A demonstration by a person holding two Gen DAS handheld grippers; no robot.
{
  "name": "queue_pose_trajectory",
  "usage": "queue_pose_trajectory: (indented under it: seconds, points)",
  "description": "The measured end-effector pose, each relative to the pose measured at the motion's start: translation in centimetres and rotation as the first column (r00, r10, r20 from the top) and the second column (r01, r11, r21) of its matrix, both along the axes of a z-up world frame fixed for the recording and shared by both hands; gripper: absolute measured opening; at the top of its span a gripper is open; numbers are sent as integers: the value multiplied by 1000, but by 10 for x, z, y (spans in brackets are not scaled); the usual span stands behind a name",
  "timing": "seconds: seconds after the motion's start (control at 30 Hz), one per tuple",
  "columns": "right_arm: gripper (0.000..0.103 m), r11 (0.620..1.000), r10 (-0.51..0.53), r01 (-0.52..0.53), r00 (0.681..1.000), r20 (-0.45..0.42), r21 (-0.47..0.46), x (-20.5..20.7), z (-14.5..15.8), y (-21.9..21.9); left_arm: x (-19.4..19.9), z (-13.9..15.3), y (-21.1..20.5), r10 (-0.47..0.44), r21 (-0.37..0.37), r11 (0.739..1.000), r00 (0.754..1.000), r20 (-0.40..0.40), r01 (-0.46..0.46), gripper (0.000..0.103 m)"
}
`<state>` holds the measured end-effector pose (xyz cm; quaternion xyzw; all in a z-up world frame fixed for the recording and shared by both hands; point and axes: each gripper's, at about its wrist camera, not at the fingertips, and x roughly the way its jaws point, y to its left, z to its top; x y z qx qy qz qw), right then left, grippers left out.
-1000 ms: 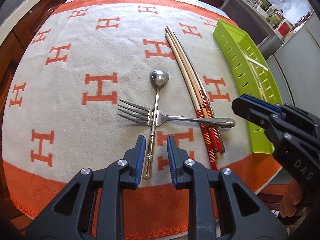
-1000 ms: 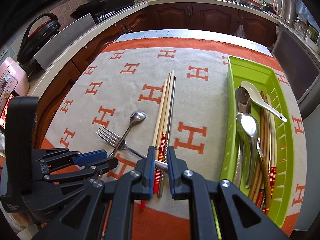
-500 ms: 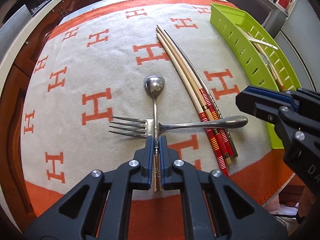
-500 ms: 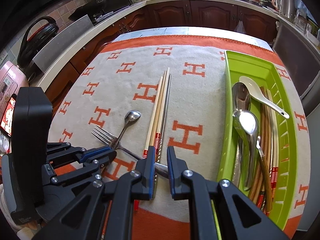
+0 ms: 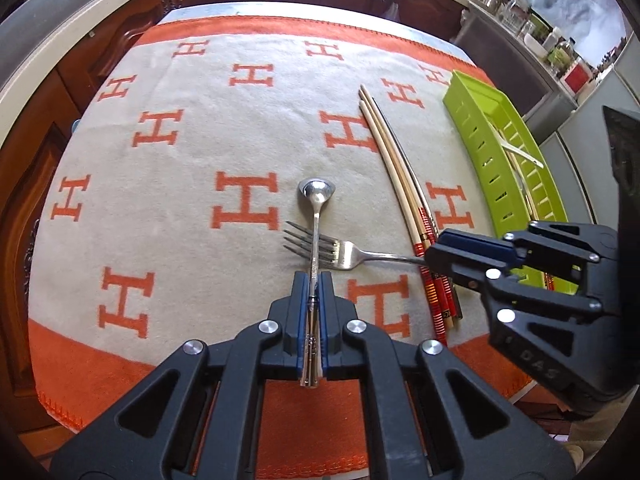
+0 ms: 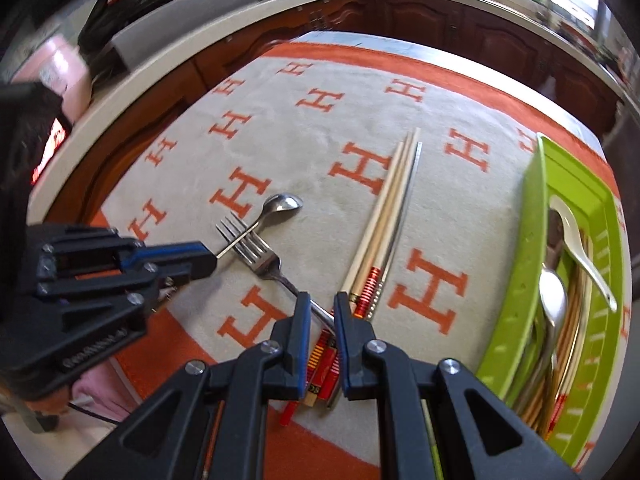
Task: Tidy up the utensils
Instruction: 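Grasp the steel fork by its handle with the right tool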
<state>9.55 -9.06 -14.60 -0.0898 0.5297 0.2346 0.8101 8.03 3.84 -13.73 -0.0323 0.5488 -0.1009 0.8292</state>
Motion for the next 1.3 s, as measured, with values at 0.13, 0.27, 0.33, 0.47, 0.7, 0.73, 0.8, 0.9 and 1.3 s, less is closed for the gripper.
queue_pose_trajectory:
  seconds: [0.13,0.27,0.33,0.47,0.7,0.73,0.8,0.9,1.3]
  points:
    - [12,992,107,-108,994,-9,-69,0,-8,19,-2,-5,14,5,-26,1000,1000,-28,-6,3]
    - [12,975,183,-180,983,12,-130,0,-8,32,-8,-13,24,-1,-22,1000,999,-47,0,0]
    - [12,966,214,-214,977,-13,-143,2,-12,36,-11,-15,29,-1,-23,1000,998,-55,0,0]
    - [12,944,280,-279,960,-21,-176,-1,-15,44,-11,-19,40,13,-33,999,997,-77,-15,0]
    - [8,938,298,-300,954,-38,-175,1,-19,46,-10,-14,36,-44,-67,997,996,-74,39,0]
    - [7,938,298,-299,954,-33,-175,0,-19,47,-10,-13,33,-63,-69,996,996,-69,58,0]
    - [4,940,296,-297,955,-31,-169,-1,-19,48,-8,-12,26,-93,-68,994,993,-68,89,0]
    - [4,950,276,-278,960,-37,-143,1,-20,45,-2,-15,17,-126,-59,991,989,-83,122,0]
    - [4,981,189,-192,979,-69,-37,8,-19,32,21,-18,0,-176,-82,983,977,-124,167,0]
